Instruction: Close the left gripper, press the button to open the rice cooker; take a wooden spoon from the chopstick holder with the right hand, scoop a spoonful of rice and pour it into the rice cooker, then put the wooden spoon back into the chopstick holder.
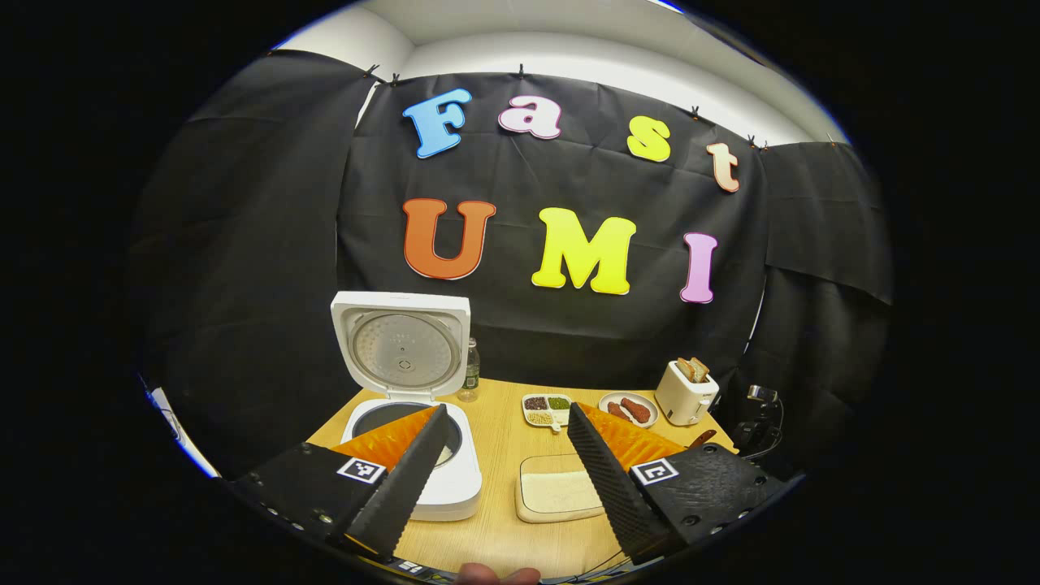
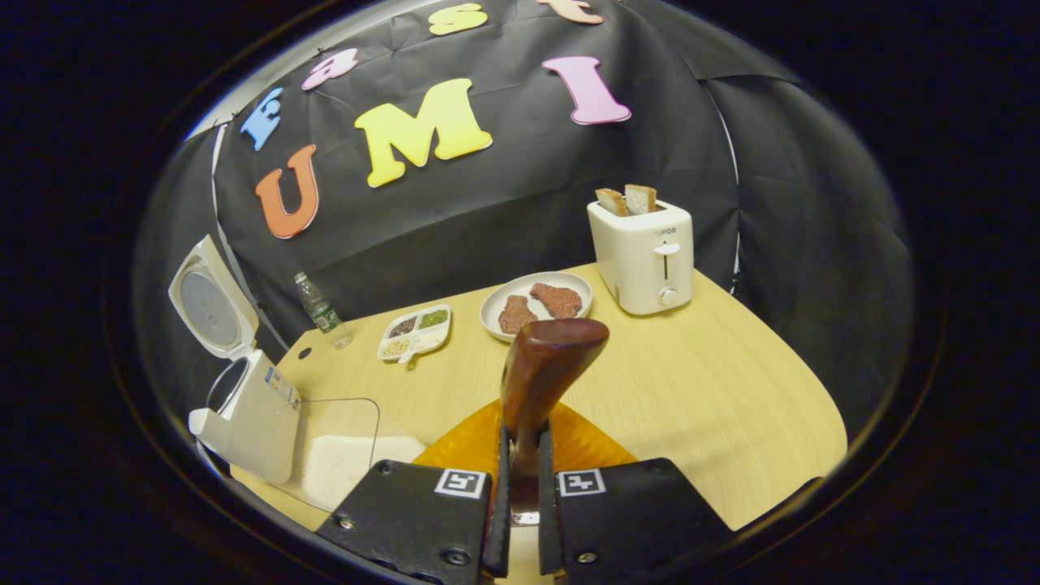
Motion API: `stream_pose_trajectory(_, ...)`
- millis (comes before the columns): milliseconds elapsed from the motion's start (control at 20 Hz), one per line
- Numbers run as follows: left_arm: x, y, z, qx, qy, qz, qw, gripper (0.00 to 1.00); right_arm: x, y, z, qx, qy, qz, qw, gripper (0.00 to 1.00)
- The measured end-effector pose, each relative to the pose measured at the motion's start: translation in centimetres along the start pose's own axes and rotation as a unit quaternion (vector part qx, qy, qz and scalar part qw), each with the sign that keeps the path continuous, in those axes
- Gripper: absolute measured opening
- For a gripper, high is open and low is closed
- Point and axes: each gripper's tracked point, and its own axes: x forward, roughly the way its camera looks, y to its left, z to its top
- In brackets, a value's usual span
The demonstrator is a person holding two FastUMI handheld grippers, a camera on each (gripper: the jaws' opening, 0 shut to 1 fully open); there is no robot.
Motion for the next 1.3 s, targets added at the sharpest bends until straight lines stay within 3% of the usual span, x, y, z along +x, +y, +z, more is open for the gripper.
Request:
stream_pose_trajectory(150, 0.1, 0.0, 0.2, -0.004, -0.004, -0.003, 1.000, 0.94, -0.6, -0.1, 0.8, -0.005, -0.011, -0.007, 1.000, 0.27)
stream_pose_trajectory(300, 0.1, -0.1, 0.7, -0.009, -0.011, -0.009, 1.000, 0.94, -1.8, -0.7, 2.1, -0.018, -0.020, -0.025, 0.999, 0.69)
stream_pose_trajectory(400, 0.3, 0.2, 1.4, -0.010, -0.021, -0.013, 1.000, 0.94, -3.1, -1.3, 3.5, -0.021, -0.030, -0.038, 0.999, 0.86)
stream_pose_trajectory(550, 1.3, 1.3, 2.8, -0.006, -0.035, -0.006, 0.999, 0.94, -5.7, -2.0, 6.6, -0.029, -0.059, -0.059, 0.996, 0.88)
stream_pose_trajectory(650, 2.3, 2.5, 4.0, 0.005, -0.043, 0.004, 0.999, 0.94, -7.7, -2.2, 8.6, -0.033, -0.079, -0.069, 0.994, 0.96)
stream_pose_trajectory(900, 5.8, 5.7, 10.6, 0.016, -0.081, 0.023, 0.996, 0.94, -14.2, -0.1, 13.8, -0.035, -0.141, -0.070, 0.987, 0.96)
stream_pose_trajectory(1050, 9.1, 7.9, 14.5, 0.056, -0.110, 0.034, 0.992, 0.94, -17.9, 1.8, 15.9, -0.034, -0.175, -0.062, 0.982, 1.00)
stream_pose_trajectory(1200, 13.2, 9.7, 16.3, 0.066, -0.108, 0.045, 0.991, 0.94, -20.5, 2.8, 17.0, -0.039, -0.190, -0.063, 0.979, 0.99)
stream_pose_trajectory(1300, 16.3, 12.2, 16.0, 0.063, -0.084, 0.072, 0.992, 0.94, -22.1, 3.4, 17.4, -0.050, -0.198, -0.065, 0.977, 1.00)
